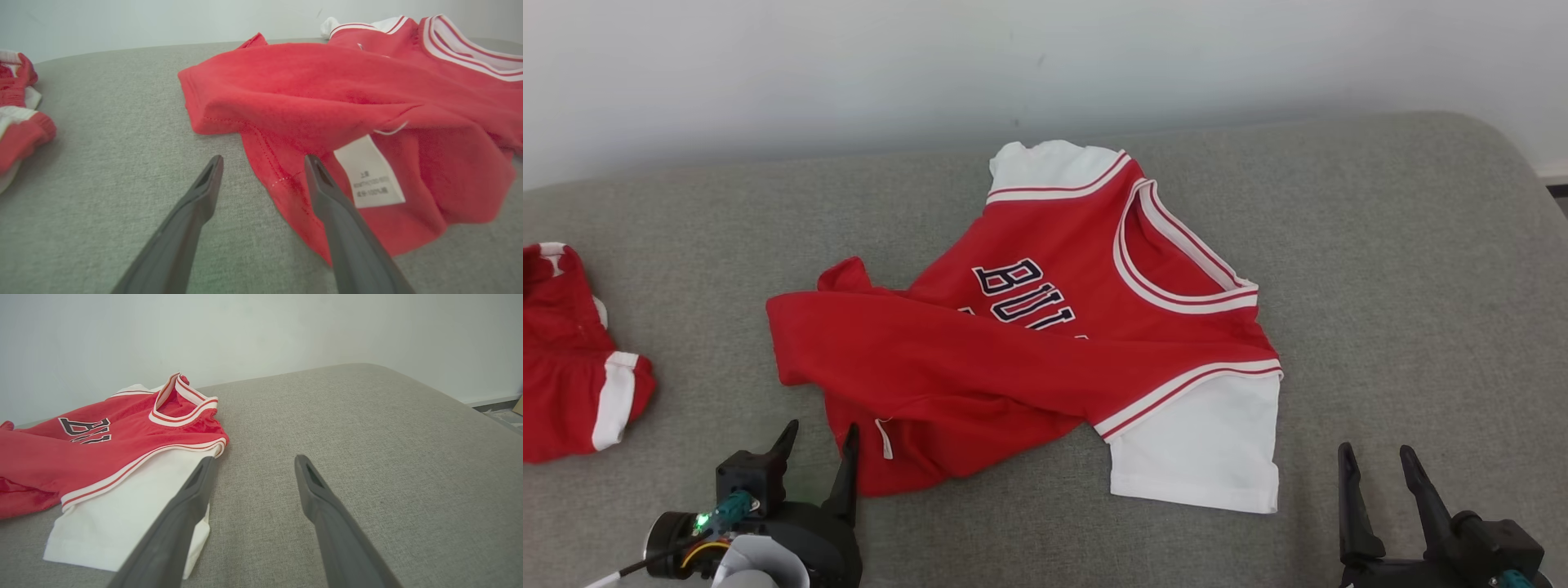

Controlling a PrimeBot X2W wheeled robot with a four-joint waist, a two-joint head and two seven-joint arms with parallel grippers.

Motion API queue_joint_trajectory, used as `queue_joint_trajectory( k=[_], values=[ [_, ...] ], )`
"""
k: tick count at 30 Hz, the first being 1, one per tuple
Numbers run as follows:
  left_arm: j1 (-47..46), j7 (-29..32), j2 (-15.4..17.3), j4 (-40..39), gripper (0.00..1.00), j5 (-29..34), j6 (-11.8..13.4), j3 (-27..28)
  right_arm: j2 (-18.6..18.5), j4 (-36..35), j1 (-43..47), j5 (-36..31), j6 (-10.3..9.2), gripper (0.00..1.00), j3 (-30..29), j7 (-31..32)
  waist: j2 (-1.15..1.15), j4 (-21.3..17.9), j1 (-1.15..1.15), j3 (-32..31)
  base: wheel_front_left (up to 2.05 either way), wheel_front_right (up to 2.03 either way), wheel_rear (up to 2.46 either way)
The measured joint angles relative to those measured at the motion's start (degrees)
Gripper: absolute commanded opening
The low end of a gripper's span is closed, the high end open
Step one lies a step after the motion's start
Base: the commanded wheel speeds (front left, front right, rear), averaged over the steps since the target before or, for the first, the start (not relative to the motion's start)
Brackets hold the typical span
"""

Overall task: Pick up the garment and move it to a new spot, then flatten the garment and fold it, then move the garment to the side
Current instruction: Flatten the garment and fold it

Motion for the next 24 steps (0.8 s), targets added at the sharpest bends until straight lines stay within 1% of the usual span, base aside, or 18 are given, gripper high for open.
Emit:
queue_joint_trajectory(
  k=[3, 8, 9, 10, 11, 12, 13, 20, 23, 24],
  values=[
    [-1.43, -0.08, -0.35, 3.05, 1.00, -0.43, -0.54, -0.52, 0.03, -0.08, -0.22, -0.01, 0.00, 1.00, -0.16, 0.00, 0.00, -0.70, 0.00, 0.83, 0.00, 0.00, 0.00],
    [-3.61, 2.31, -1.10, 8.49, 1.00, -1.29, -1.07, -1.75, 0.07, 0.08, -0.49, -0.01, 0.00, 1.00, -0.30, 0.00, 0.00, -1.06, 0.00, 1.23, 0.00, 0.00, 0.00],
    [-4.10, 2.52, -1.19, 9.22, 0.98, -1.43, -1.12, -1.93, 0.08, 0.10, -0.60, -0.04, 0.00, 1.00, -0.23, 0.00, 0.00, -1.05, 0.00, 1.17, 0.00, 0.00, 0.00],
    [-4.61, 2.45, -1.33, 9.94, 0.76, -1.58, -1.18, -1.92, 0.09, 0.11, -0.65, -0.10, 0.00, 1.00, -0.19, 0.00, 0.00, -1.04, 0.00, 1.09, 0.00, 0.00, 0.00],
    [-5.15, 2.93, -1.47, 10.82, 0.33, -1.87, -1.42, -2.12, 0.10, 0.11, -0.68, -0.12, 0.00, 1.00, -0.09, 0.00, 0.00, -1.04, 0.00, 1.01, 0.00, 0.00, 0.00],
    [-5.50, 2.97, -1.55, 11.43, 0.13, -1.91, -1.54, -2.34, 0.11, 0.16, -0.70, -0.12, 0.00, 1.00, -0.07, 0.00, 0.00, -1.04, 0.00, 0.92, 0.00, 0.00, 0.00],
    [-5.88, 2.55, -1.72, 11.79, 0.00, -2.05, -1.55, -2.35, 0.12, 0.21, -0.73, -0.12, 0.00, 1.00, -0.05, 0.00, 0.00, -1.03, 0.00, 0.82, 0.00, 0.00, 0.00],
    [-6.51, 0.38, -2.27, 13.06, 0.00, -2.59, -1.90, -2.78, 0.16, 0.30, -0.07, -0.16, 0.00, 1.00, -0.87, 0.00, 0.00, -0.18, 0.00, -0.40, 0.00, 0.00, 0.00],
    [-5.44, -0.34, -2.12, 9.14, 0.00, -2.80, -1.92, -1.97, 0.16, 0.21, 0.53, -0.16, 0.00, 1.00, -1.19, 0.00, 0.00, 0.47, 0.00, -1.36, 0.00, 0.00, 0.00],
    [-4.54, -0.58, -1.96, 6.80, 0.00, -2.58, -1.46, -1.65, 0.16, 0.16, 0.81, -0.15, 0.00, 1.00, -1.36, 0.00, 0.00, 0.77, -0.01, -1.69, 0.00, 0.00, 0.00]
  ],
)
